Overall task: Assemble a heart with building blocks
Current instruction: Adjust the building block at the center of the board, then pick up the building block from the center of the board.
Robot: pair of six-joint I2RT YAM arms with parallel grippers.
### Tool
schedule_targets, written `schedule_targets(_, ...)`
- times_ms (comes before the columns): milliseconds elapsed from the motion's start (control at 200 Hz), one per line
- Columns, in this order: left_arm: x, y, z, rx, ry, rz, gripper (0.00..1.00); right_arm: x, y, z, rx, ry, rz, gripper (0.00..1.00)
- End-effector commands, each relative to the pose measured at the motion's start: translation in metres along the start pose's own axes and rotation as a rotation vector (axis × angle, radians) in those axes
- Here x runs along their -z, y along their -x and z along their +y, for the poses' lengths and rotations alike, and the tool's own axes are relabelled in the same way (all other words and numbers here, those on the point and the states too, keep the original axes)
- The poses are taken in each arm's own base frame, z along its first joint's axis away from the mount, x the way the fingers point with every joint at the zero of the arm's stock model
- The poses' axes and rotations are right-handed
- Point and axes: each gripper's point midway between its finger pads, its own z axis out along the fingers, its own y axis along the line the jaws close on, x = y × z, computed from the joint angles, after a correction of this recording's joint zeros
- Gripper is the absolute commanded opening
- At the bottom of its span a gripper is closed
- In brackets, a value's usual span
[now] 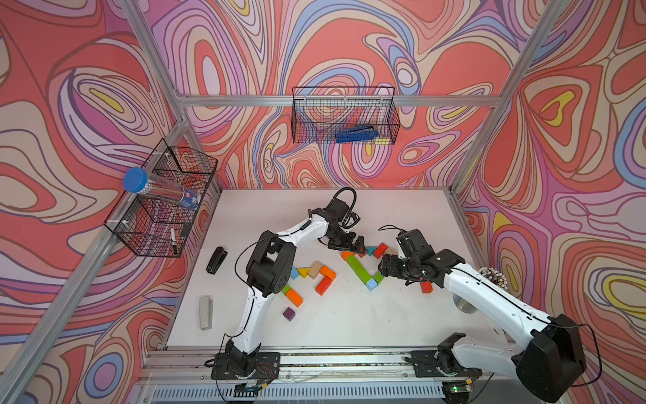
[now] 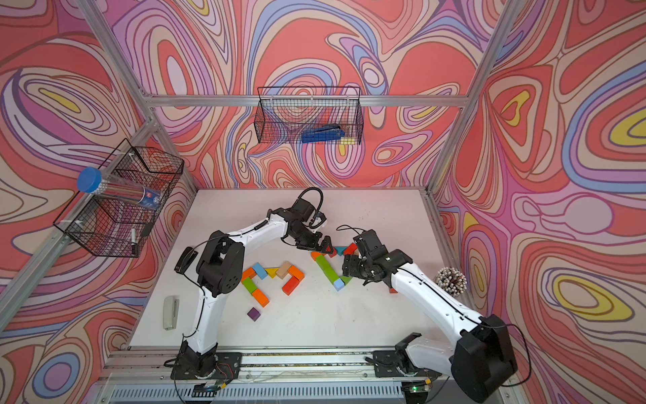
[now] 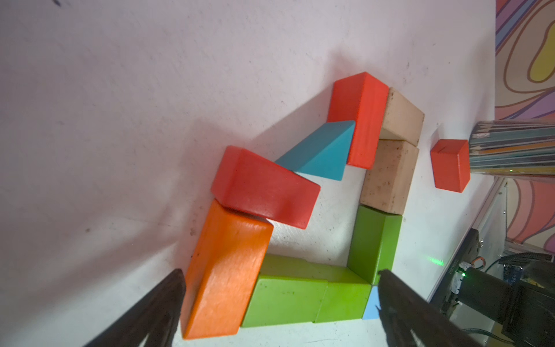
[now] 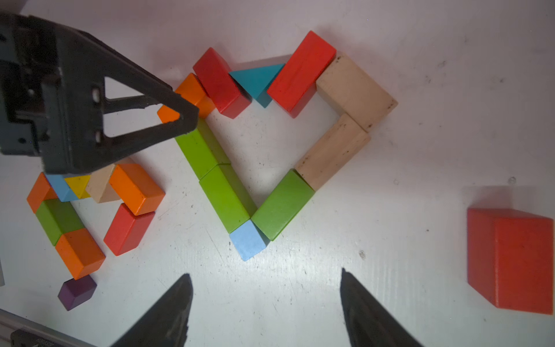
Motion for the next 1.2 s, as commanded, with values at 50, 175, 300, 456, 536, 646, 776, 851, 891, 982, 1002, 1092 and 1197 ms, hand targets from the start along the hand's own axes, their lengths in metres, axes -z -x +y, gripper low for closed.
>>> schedule_targets(50,0.039,0.012,-0.014,-0.023,0.032,-0.066,1.0,0.005,-0.016,-0.032,-0.083,-0.128,0.011,0.77)
schedule_targets(175,0.069,0.016,-0.024,-0.035,0.04,-0.116,1.0,0.005,-0.022,-0.055,-0.139,-0.212,0.029,0.77)
schedule_targets(300,0.1,0.012,-0.039,-0.068,0.041,-0.15,1.0,0.003,-0.023,-0.08,-0.211,-0.264,0.044,0.75)
schedule_targets(456,0.133,-0.001,-0.051,-0.115,0.055,-0.179,1.0,-0.006,-0.023,-0.117,-0.314,-0.322,0.054,0.75)
schedule_targets(536,0.146,-0.009,-0.053,-0.135,0.064,-0.191,1.0,-0.008,-0.021,-0.132,-0.336,-0.377,0.05,0.76)
schedule_targets(646,0.156,-0.019,-0.052,-0.141,0.073,-0.199,1.0,-0.017,-0.02,-0.146,-0.364,-0.406,0.066,0.77)
schedule_targets(776,0.163,-0.03,-0.046,-0.128,0.084,-0.21,1.0,-0.026,-0.015,-0.158,-0.39,-0.429,0.074,0.77)
schedule_targets(851,0.166,-0.034,-0.043,-0.118,0.078,-0.219,1.0,-0.032,-0.014,-0.165,-0.406,-0.43,0.087,0.77)
schedule_targets(891,0.167,-0.037,-0.041,-0.112,0.079,-0.221,1.0,-0.035,-0.015,-0.167,-0.411,-0.424,0.098,0.77)
schedule_targets(982,0.17,-0.041,-0.038,-0.103,0.074,-0.227,1.0,-0.041,-0.016,-0.17,-0.421,-0.418,0.111,0.76)
schedule_targets(1002,0.171,-0.041,-0.037,-0.102,0.075,-0.23,1.0,-0.042,-0.017,-0.171,-0.423,-0.417,0.113,0.76)
schedule_targets(1092,0.171,-0.043,-0.035,-0.095,0.072,-0.231,1.0,-0.046,-0.019,-0.175,-0.432,-0.422,0.123,0.7)
schedule_targets(1197,0.172,-0.043,-0.036,-0.09,0.066,-0.234,1.0,-0.049,-0.021,-0.177,-0.434,-0.426,0.13,0.59)
